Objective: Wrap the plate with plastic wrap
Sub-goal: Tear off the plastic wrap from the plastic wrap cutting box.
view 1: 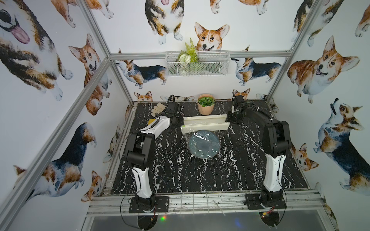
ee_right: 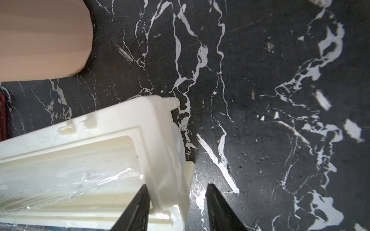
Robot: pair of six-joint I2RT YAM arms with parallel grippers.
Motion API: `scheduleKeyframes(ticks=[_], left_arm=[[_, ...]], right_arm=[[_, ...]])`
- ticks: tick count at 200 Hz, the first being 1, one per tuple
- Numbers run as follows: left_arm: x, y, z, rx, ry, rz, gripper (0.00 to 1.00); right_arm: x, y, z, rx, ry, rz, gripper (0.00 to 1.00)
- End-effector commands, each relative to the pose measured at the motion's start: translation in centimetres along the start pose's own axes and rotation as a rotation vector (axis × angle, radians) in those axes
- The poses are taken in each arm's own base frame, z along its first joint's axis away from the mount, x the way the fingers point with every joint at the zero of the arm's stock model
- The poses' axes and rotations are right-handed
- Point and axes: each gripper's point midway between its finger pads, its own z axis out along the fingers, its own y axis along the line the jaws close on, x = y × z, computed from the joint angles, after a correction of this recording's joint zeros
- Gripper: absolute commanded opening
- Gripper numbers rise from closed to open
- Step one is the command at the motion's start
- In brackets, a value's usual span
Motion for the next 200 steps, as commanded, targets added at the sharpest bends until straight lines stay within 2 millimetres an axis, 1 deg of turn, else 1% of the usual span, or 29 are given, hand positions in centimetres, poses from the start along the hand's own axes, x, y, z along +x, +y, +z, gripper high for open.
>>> scheduleKeyframes(ticks=[1, 6, 17, 29, 41, 48, 54, 67, 80, 94, 100, 102, 117, 141, 148, 156, 158, 163, 165, 167, 180, 181, 184, 187, 190, 195, 200], left_arm=[[1.5, -0.3, 0.3, 0.018, 0.066, -0.005, 0.14], [1.5, -0.2, 0.2, 0.014, 0.065, -0.005, 0.15], [1.3, -0.3, 0.0, 0.015, 0.060, -0.001, 0.22], [1.2, -0.4, -0.3, 0.012, 0.056, 0.002, 0.33], [0.9, -0.5, -0.9, 0.011, 0.044, 0.008, 0.48], [0.7, -0.5, -1.3, 0.010, 0.038, 0.013, 0.55], [0.4, -0.6, -1.7, 0.008, 0.030, 0.016, 0.58], [0.2, -0.7, -2.5, 0.012, 0.020, 0.016, 0.59], [0.1, -1.1, -3.5, 0.030, 0.003, 0.017, 0.60], [-0.1, -1.3, -4.6, 0.047, -0.011, 0.017, 0.60], [-0.1, -1.4, -5.0, 0.058, -0.014, 0.016, 0.61], [0.0, -1.4, -5.1, 0.061, -0.014, 0.014, 0.61], [0.3, -1.5, -6.1, 0.087, -0.026, 0.006, 0.62], [0.8, -1.1, -7.3, 0.095, -0.048, 0.003, 0.68], [1.2, -0.8, -7.0, 0.097, -0.040, -0.005, 0.72], [1.6, -0.7, -6.7, 0.111, -0.031, -0.016, 0.74], [1.3, -0.9, -7.5, 0.124, -0.047, -0.015, 0.75], [1.4, -1.2, -7.7, 0.145, -0.048, -0.017, 0.75], [1.5, -1.3, -7.7, 0.154, -0.043, -0.017, 0.75], [1.5, -1.4, -7.7, 0.162, -0.041, -0.018, 0.75], [2.2, -2.2, -7.5, 0.223, -0.020, -0.019, 0.75], [2.2, -2.3, -7.5, 0.229, -0.020, -0.019, 0.75], [2.4, -2.4, -7.4, 0.241, -0.018, -0.023, 0.74], [2.6, -2.5, -7.2, 0.257, -0.017, -0.026, 0.74], [2.9, -2.6, -7.0, 0.269, -0.014, -0.032, 0.74], [3.2, -2.7, -6.7, 0.288, -0.015, -0.042, 0.72], [3.6, -2.7, -6.4, 0.301, -0.015, -0.053, 0.69]], right_arm=[[2.1, -2.3, 0.5, 0.103, 0.075, -0.002, 0.48], [2.0, -2.3, 0.5, 0.103, 0.073, -0.004, 0.48], [2.0, -2.3, 0.4, 0.106, 0.075, -0.005, 0.48], [2.1, -2.1, 0.3, 0.099, 0.079, -0.003, 0.48], [2.0, -1.9, -0.1, 0.087, 0.069, 0.000, 0.49], [1.8, -1.7, -0.7, 0.078, 0.055, 0.001, 0.49], [1.6, -1.5, -1.3, 0.068, 0.040, 0.004, 0.50], [1.0, -1.0, -2.9, 0.052, 0.002, 0.006, 0.53], [0.2, -0.7, -4.8, 0.041, -0.048, 0.003, 0.59], [-0.2, -0.6, -6.4, 0.038, -0.078, 0.003, 0.62], [0.0, -0.7, -7.2, 0.039, -0.086, 0.004, 0.62], [0.1, -0.6, -7.4, 0.036, -0.087, 0.004, 0.65], [0.6, -0.6, -8.5, 0.020, -0.103, 0.013, 0.67], [1.9, -0.8, -9.5, -0.001, -0.134, 0.012, 0.70], [2.0, -0.5, -9.7, -0.026, -0.143, 0.008, 0.72], [2.2, 0.1, -10.0, -0.069, -0.153, 0.003, 0.73], [2.2, 0.3, -10.1, -0.085, -0.153, 0.001, 0.74], [2.4, 0.9, -10.2, -0.119, -0.150, -0.005, 0.74], [2.6, 1.5, -10.4, -0.159, -0.144, -0.017, 0.74], [2.6, 1.5, -10.4, -0.159, -0.144, -0.017, 0.74], [4.0, 4.2, -10.6, -0.281, -0.111, -0.059, 0.73], [4.3, 4.6, -10.6, -0.295, -0.106, -0.068, 0.72], [4.4, 4.8, -10.5, -0.301, -0.104, -0.073, 0.72], [5.0, 5.7, -10.4, -0.325, -0.097, -0.096, 0.72], [5.1, 5.9, -10.3, -0.330, -0.097, -0.102, 0.72], [6.2, 7.0, -9.7, -0.333, -0.091, -0.146, 0.71], [6.9, 7.5, -9.2, -0.319, -0.083, -0.177, 0.70]])
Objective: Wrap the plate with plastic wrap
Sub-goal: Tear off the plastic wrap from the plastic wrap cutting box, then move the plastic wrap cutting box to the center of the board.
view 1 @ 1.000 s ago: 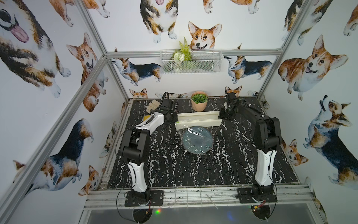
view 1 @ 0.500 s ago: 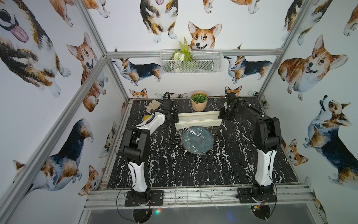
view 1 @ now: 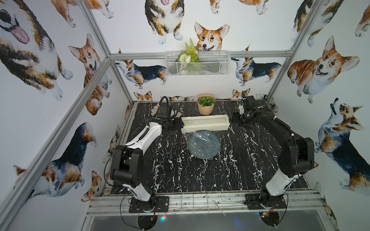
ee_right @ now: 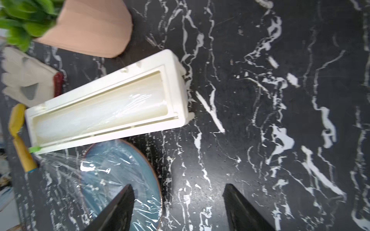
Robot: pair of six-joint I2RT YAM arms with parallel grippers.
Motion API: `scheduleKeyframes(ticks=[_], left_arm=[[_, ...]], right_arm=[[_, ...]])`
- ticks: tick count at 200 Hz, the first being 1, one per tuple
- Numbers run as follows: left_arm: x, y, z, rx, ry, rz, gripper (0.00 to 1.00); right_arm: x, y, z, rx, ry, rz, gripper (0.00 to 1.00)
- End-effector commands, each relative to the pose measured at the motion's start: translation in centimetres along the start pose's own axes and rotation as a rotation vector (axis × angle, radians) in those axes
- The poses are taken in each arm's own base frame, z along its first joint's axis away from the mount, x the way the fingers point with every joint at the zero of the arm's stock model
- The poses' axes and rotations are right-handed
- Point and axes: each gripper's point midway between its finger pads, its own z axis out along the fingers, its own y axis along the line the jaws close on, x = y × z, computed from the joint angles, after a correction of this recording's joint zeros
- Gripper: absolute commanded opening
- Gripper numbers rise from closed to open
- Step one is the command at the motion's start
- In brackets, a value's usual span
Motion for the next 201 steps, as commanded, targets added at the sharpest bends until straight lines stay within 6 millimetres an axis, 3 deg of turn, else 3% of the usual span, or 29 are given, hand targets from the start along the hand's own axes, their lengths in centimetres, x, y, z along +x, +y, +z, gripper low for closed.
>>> scheduleKeyframes(ticks=[1, 25, 48, 83, 138, 201], left_arm=[[1.2, -1.6, 1.0, 0.144, 0.005, -0.034, 0.69], [2.6, -0.9, 2.8, 0.163, 0.028, -0.074, 0.66], [3.3, -0.1, 4.5, 0.151, 0.042, -0.095, 0.66], [2.3, -0.4, 6.5, 0.176, 0.008, -0.117, 0.66], [2.6, -1.2, 9.5, 0.202, 0.018, -0.115, 0.62], [4.8, -1.2, 10.6, 0.195, 0.052, -0.108, 0.12]], right_arm=[[2.6, 5.8, 1.3, -0.173, 0.029, -0.137, 0.70], [4.7, 6.7, 4.2, -0.153, 0.105, -0.182, 0.66], [4.4, 8.2, 5.5, -0.176, 0.116, -0.182, 0.62], [4.7, 12.7, 7.8, -0.228, 0.163, -0.240, 0.59], [4.8, 15.4, 11.7, -0.260, 0.202, -0.207, 0.58], [3.1, 18.7, 14.5, -0.325, 0.170, -0.106, 0.53]])
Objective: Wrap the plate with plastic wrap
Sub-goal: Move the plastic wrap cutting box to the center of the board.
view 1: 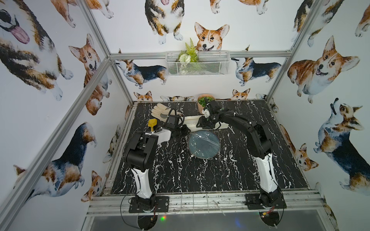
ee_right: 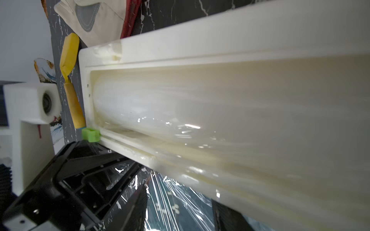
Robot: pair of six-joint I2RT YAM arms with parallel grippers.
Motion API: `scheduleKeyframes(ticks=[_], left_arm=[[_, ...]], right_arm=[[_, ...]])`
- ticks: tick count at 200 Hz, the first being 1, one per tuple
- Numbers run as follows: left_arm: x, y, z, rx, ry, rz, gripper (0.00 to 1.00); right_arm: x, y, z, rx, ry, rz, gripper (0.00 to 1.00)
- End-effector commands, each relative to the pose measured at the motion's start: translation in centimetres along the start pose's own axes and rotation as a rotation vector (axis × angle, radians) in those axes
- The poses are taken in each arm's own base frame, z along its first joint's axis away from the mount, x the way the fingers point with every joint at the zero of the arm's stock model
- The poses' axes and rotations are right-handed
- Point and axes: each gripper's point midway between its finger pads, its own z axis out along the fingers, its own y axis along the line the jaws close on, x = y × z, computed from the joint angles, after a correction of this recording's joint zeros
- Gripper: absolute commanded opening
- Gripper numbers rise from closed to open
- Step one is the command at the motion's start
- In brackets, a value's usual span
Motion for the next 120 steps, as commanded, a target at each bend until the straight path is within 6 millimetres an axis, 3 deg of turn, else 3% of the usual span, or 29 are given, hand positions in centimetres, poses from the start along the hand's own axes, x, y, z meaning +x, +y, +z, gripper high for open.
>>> scheduleKeyframes(ticks=[1, 20, 68, 120], left_arm=[[0.4, -0.1, 0.3, 0.006, -0.003, 0.001, 0.11], [1.5, -0.1, 0.6, 0.003, 0.017, 0.006, 0.03], [4.4, 0.2, 1.4, -0.011, 0.068, 0.014, 0.02], [5.7, 0.5, 0.6, -0.018, 0.080, 0.014, 0.02]], right_arm=[[-2.2, 1.8, 0.5, -0.054, -0.074, 0.025, 0.53], [-2.9, 2.4, 1.1, -0.072, -0.099, 0.053, 0.50], [-4.4, 4.1, 1.6, -0.125, -0.145, 0.107, 0.48], [-5.1, 6.9, 2.5, -0.164, -0.153, 0.113, 0.48]])
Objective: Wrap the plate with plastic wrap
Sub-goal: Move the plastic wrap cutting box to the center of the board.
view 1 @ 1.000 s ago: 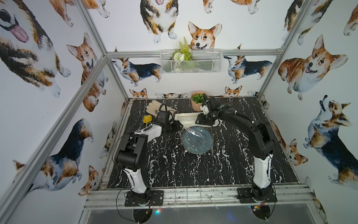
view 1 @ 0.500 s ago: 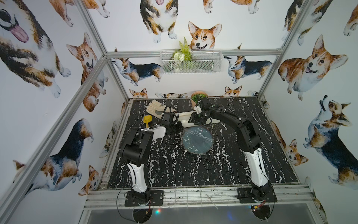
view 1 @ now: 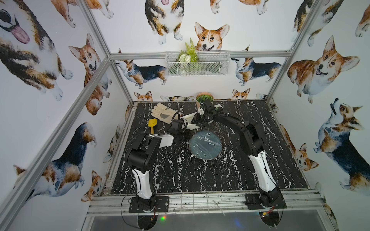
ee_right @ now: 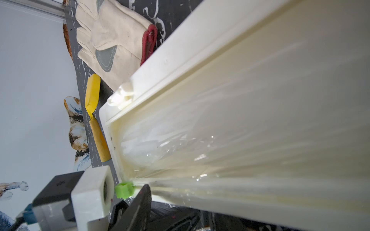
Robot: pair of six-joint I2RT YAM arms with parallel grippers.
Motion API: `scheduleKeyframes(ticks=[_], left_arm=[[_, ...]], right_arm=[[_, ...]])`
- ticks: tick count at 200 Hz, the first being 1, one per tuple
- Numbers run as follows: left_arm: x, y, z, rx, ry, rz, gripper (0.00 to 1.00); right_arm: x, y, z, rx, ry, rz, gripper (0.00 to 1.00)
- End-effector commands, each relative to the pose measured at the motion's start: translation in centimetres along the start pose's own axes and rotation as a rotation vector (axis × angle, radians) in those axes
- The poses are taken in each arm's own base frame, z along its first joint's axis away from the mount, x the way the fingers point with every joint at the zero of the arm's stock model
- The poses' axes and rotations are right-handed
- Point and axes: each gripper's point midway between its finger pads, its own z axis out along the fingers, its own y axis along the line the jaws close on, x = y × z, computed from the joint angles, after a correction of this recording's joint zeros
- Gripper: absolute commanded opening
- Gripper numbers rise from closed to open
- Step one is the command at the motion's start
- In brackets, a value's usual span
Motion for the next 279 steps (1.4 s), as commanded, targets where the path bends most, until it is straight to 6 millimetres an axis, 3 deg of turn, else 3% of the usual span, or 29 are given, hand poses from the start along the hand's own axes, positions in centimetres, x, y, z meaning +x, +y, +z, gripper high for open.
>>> scheduleKeyframes(ticks=[1, 24, 73, 109, 112, 120, 156, 171, 188, 227, 230, 240, 265, 279], left_arm=[[2.6, 0.9, -0.3, -0.031, 0.087, -0.035, 0.02], [2.9, 0.8, -0.7, -0.031, 0.087, -0.030, 0.02], [3.7, 0.7, -1.0, -0.035, 0.097, -0.027, 0.02], [4.6, -0.7, -0.9, -0.020, 0.097, -0.011, 0.02], [5.8, 0.1, -0.9, -0.037, 0.119, -0.019, 0.02], [6.3, 0.2, -1.0, -0.041, 0.125, -0.017, 0.02], [6.8, 0.6, -1.8, -0.062, 0.119, -0.009, 0.02], [6.7, 0.6, -1.8, -0.073, 0.123, -0.001, 0.08], [6.3, 0.4, -1.8, -0.079, 0.122, 0.002, 0.23], [5.3, -0.6, -2.3, -0.065, 0.103, 0.006, 0.39], [4.1, -1.6, -2.3, -0.045, 0.079, 0.015, 0.41], [3.6, -2.1, -2.4, -0.036, 0.074, 0.018, 0.45], [3.4, -2.6, -3.0, -0.030, 0.075, 0.021, 0.53], [3.3, -2.7, -3.5, -0.025, 0.074, 0.018, 0.57]], right_arm=[[-2.1, 3.8, 0.0, -0.103, -0.085, -0.025, 0.48], [-1.9, 4.7, 0.2, -0.107, -0.088, -0.031, 0.48], [-2.2, 4.7, 0.1, -0.101, -0.115, -0.016, 0.48], [-2.7, 5.2, 1.3, -0.111, -0.108, 0.008, 0.47], [-2.7, 5.3, 1.3, -0.110, -0.109, 0.010, 0.47], [-2.8, 5.4, 1.4, -0.104, -0.111, 0.009, 0.46], [-2.8, 5.7, 1.8, -0.102, -0.107, 0.007, 0.46], [-2.4, 5.9, 1.6, -0.107, -0.094, -0.004, 0.47], [-1.9, 6.4, 0.4, -0.119, -0.091, -0.030, 0.48], [-0.5, 6.7, -3.7, -0.122, -0.112, -0.110, 0.51], [-0.4, 6.7, -4.0, -0.122, -0.111, -0.112, 0.52], [-0.1, 6.7, -5.2, -0.124, -0.114, -0.128, 0.53], [0.5, 5.2, -8.2, -0.108, -0.131, -0.128, 0.56], [0.7, 2.9, -10.1, -0.094, -0.136, -0.088, 0.60]])
